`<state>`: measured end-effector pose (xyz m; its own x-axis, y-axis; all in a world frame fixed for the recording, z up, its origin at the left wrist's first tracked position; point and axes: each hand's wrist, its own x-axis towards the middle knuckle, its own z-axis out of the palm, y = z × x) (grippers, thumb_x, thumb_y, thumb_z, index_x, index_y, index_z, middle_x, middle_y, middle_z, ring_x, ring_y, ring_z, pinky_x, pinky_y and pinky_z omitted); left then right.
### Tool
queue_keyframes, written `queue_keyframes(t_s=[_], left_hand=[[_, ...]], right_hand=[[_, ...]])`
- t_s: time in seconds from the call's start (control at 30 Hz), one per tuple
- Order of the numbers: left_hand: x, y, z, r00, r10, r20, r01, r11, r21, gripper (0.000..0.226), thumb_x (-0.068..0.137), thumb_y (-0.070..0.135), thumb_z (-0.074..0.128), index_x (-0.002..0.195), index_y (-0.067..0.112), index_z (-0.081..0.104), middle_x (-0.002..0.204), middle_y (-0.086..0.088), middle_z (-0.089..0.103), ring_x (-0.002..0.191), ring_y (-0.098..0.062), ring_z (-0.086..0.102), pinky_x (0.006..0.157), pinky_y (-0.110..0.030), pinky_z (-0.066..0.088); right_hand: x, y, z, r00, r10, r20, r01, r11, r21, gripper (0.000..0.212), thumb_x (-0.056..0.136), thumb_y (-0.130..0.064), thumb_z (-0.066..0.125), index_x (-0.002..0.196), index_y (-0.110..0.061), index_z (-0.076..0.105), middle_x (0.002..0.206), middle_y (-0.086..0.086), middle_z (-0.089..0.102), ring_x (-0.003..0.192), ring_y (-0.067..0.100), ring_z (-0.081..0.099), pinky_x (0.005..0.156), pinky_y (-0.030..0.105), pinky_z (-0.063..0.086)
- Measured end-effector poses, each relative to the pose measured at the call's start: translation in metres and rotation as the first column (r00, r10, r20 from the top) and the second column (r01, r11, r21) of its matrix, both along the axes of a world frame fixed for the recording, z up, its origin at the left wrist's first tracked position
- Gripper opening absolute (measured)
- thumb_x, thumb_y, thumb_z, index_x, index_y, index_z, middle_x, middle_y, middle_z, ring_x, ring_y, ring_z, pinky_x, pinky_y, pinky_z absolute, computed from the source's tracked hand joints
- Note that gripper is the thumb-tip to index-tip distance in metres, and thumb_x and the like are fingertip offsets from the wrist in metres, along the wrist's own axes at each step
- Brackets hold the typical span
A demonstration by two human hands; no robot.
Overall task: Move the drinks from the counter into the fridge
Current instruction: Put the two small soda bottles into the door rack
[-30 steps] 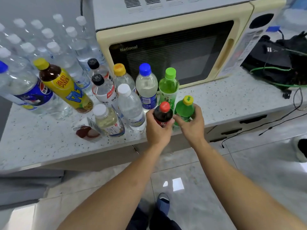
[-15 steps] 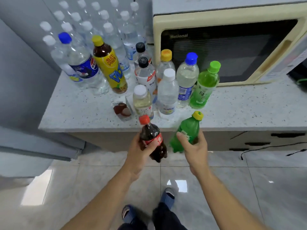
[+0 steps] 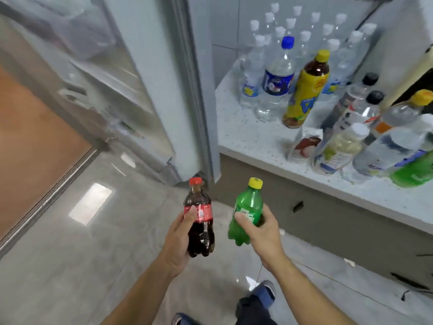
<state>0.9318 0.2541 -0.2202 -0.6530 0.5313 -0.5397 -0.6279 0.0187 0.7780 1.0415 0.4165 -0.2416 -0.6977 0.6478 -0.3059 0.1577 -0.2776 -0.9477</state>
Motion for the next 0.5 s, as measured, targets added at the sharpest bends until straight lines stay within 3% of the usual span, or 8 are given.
queue_keyframes(t_s=[0.1,0.2,0.3,0.4,0.5], left_hand=[[-0.025,-0.071,0.006,0.998,0.068,0.018,-0.068,0.997,0.02,0.069,0.084,0.048,0.058,0.128,-0.004,0.052,0.097,-0.024,0.058,0.074,-0.032,0.058,0.066,-0.039,0.05],[-0.054,-0.134,0.013,0.988,0.156,-0.018,-0.156,0.988,0.012,0.062,0.075,0.049,0.065,0.122,0.01,0.062,0.098,-0.018,0.067,0.08,-0.029,0.066,0.067,-0.041,0.054],[-0.082,-0.18,0.021,0.978,0.199,-0.057,-0.198,0.98,0.025,0.061,0.071,0.05,0.07,0.118,0.011,0.063,0.09,-0.015,0.068,0.075,-0.029,0.066,0.067,-0.043,0.055],[-0.11,-0.212,0.028,0.969,0.233,-0.08,-0.231,0.972,0.036,0.059,0.075,0.05,0.07,0.121,0.015,0.063,0.095,-0.015,0.067,0.083,-0.03,0.066,0.073,-0.045,0.054],[-0.139,-0.23,0.036,0.969,0.22,-0.117,-0.214,0.975,0.056,0.061,0.075,0.053,0.073,0.122,0.015,0.062,0.101,-0.018,0.065,0.089,-0.035,0.063,0.077,-0.049,0.051]], right_hand=[[-0.037,-0.064,0.005,0.996,0.09,0.015,-0.09,0.995,0.041,0.027,0.079,-0.017,0.082,0.099,-0.026,0.067,0.082,-0.006,0.072,0.07,0.006,0.068,0.058,0.021,0.053],[-0.074,-0.126,0.011,0.983,0.181,0.01,-0.181,0.983,0.043,0.026,0.078,-0.018,0.083,0.091,-0.034,0.068,0.082,-0.002,0.072,0.071,0.012,0.068,0.056,0.03,0.055],[-0.111,-0.174,0.02,0.971,0.239,-0.001,-0.238,0.968,0.078,0.028,0.077,-0.018,0.084,0.095,-0.034,0.068,0.085,0.001,0.072,0.074,0.015,0.068,0.061,0.031,0.057],[-0.145,-0.208,0.036,0.96,0.277,-0.035,-0.271,0.955,0.119,0.027,0.072,-0.03,0.085,0.092,-0.038,0.068,0.084,-0.002,0.072,0.071,0.009,0.068,0.061,0.025,0.056],[-0.178,-0.225,0.046,0.954,0.296,-0.045,-0.286,0.946,0.153,0.036,0.064,-0.045,0.084,0.095,-0.04,0.067,0.089,-0.005,0.072,0.078,0.01,0.07,0.066,0.027,0.059]])
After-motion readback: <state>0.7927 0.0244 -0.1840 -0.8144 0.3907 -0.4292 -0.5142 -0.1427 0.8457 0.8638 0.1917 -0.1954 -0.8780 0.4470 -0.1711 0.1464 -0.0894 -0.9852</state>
